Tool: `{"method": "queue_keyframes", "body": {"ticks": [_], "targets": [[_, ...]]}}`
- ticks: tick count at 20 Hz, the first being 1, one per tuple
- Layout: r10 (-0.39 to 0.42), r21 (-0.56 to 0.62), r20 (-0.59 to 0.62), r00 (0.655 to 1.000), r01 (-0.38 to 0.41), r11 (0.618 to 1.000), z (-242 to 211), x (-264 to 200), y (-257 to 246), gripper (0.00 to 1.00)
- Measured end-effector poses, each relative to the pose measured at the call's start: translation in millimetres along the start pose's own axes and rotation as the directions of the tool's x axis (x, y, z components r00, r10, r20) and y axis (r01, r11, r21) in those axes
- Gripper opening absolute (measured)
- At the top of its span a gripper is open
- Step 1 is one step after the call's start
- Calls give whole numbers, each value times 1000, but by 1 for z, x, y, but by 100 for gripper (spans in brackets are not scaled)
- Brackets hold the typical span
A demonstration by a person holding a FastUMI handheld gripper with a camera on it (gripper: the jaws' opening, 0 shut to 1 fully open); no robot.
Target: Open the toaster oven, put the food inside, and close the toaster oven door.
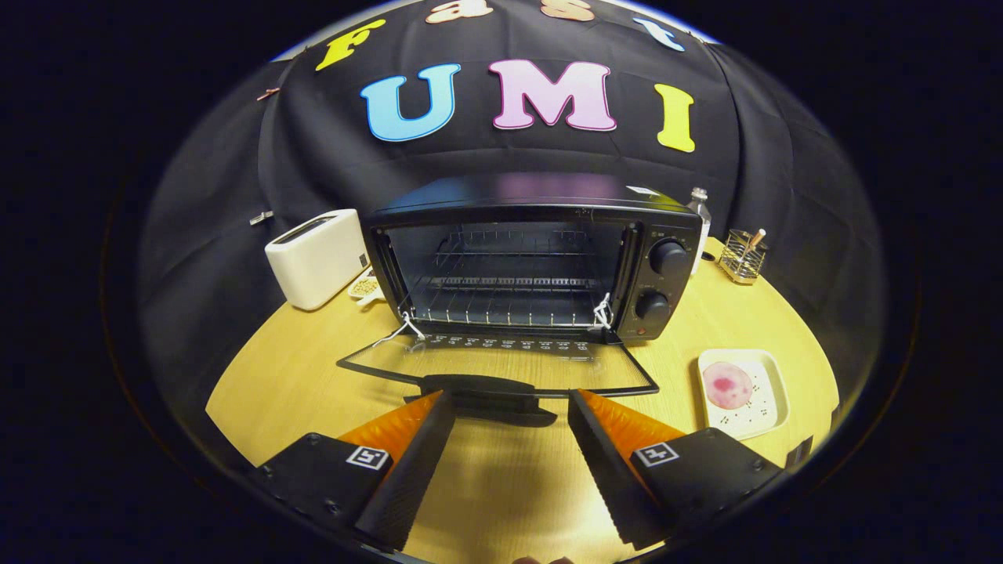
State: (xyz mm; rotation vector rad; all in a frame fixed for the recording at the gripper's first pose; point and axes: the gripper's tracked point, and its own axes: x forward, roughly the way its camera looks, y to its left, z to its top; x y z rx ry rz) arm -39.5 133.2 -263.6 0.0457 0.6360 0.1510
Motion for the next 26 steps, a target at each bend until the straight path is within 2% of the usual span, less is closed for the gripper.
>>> {"method": "queue_keyframes", "body": {"ticks": [4,9,12,16,21,26], "targets": [[-8,-64,24,1000,9,998,11,-28,-41,96],[-47,-73,-35,998,45,996,4,-48,-115,96],[-44,-43,-69,997,41,998,5,-55,-152,96],[-104,10,-97,990,106,994,13,-55,-221,96],[-132,41,-226,965,145,989,-15,-52,-297,97],[-111,89,-368,923,153,984,-45,-24,-343,99]]}}
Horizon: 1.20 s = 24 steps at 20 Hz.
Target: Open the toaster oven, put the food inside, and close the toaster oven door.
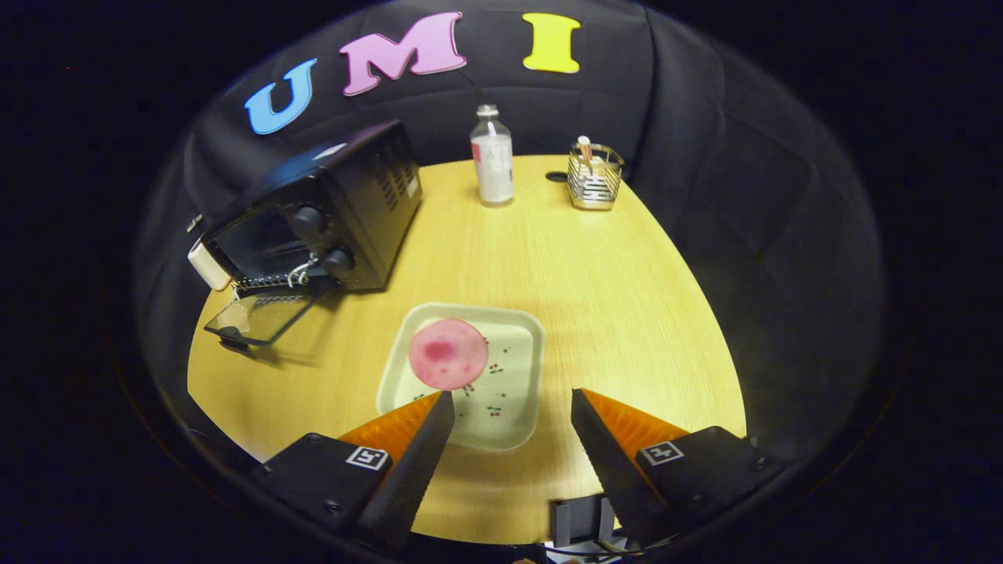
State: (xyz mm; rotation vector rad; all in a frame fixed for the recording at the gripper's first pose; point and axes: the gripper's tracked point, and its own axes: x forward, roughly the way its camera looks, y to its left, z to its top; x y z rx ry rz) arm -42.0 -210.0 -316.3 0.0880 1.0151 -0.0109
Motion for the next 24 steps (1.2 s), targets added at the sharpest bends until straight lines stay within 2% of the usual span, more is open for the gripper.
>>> {"method": "queue_keyframes", "body": {"ticks": [6,8,9,12,17,18,21,24], "targets": [[34,-39,-140,990,-39,998,-13,43,-1,98],[48,-43,-182,982,-57,997,-20,54,5,90],[48,-40,-222,974,-59,997,-29,58,6,79],[39,-39,-223,974,-49,998,-25,58,7,61],[47,-12,-251,967,-52,999,-28,62,7,45],[55,-10,-254,966,-59,998,-27,62,8,44],[72,26,-268,961,-68,997,-27,62,13,25],[97,29,-228,969,-93,995,-25,65,12,15]]}}
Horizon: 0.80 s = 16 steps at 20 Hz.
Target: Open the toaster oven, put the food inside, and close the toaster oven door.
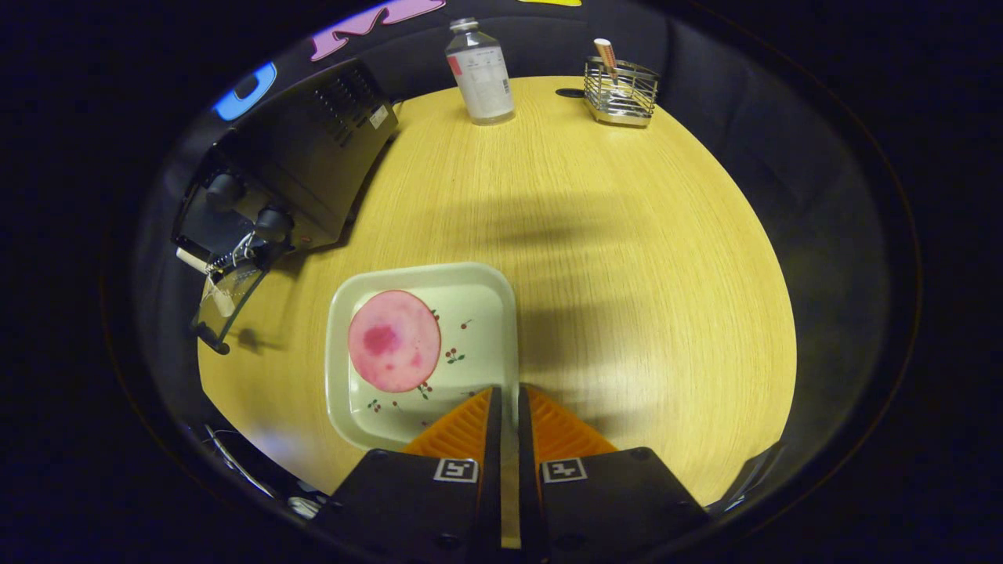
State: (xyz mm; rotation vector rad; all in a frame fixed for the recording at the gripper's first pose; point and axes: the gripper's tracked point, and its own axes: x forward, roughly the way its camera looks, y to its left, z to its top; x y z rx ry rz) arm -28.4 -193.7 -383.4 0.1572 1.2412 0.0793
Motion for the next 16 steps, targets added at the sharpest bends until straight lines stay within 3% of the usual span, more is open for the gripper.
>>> {"method": "queue_keyframes", "body": {"ticks": [6,10,16], "targets": [[161,97,34,986,-163,982,-3,-4,6,6],[280,265,46,959,-282,922,-12,-8,16,6],[339,380,115,934,-357,853,-1,-35,15,6]]}}
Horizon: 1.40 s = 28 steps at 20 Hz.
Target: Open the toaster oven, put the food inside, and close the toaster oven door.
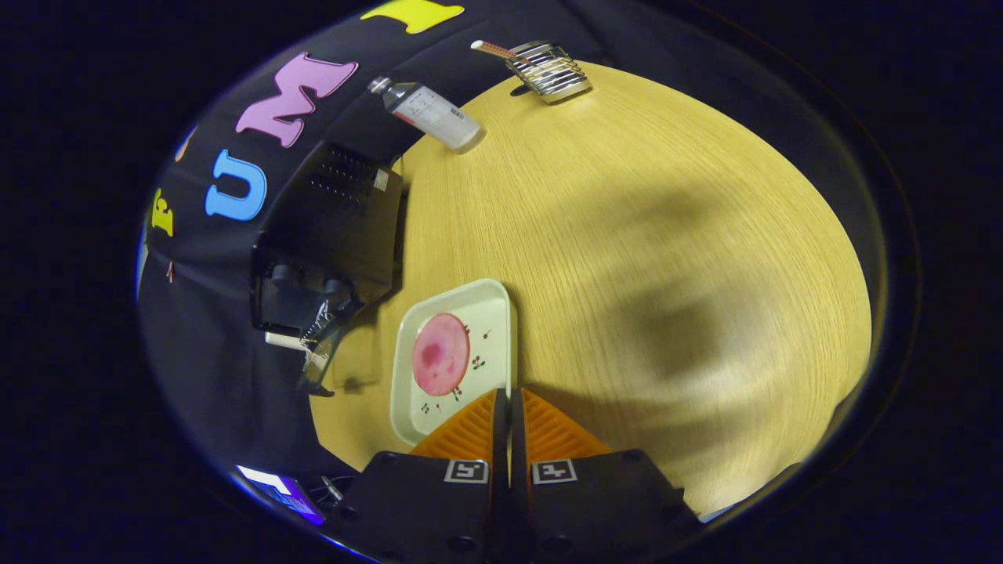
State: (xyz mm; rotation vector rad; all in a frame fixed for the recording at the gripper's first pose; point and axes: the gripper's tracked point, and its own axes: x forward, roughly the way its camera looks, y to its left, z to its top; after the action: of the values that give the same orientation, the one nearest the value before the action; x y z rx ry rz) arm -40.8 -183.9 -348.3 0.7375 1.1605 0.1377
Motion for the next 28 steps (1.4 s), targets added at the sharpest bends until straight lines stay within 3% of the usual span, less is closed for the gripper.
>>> {"method": "queue_keyframes", "body": {"ticks": [8,15,19,28], "targets": [[19,83,51,998,-23,996,-1,-23,9,6],[29,149,167,986,-54,987,-13,-55,60,6],[60,213,235,970,-112,971,-31,-59,110,6],[100,205,264,959,-157,966,-70,5,216,6]]}}
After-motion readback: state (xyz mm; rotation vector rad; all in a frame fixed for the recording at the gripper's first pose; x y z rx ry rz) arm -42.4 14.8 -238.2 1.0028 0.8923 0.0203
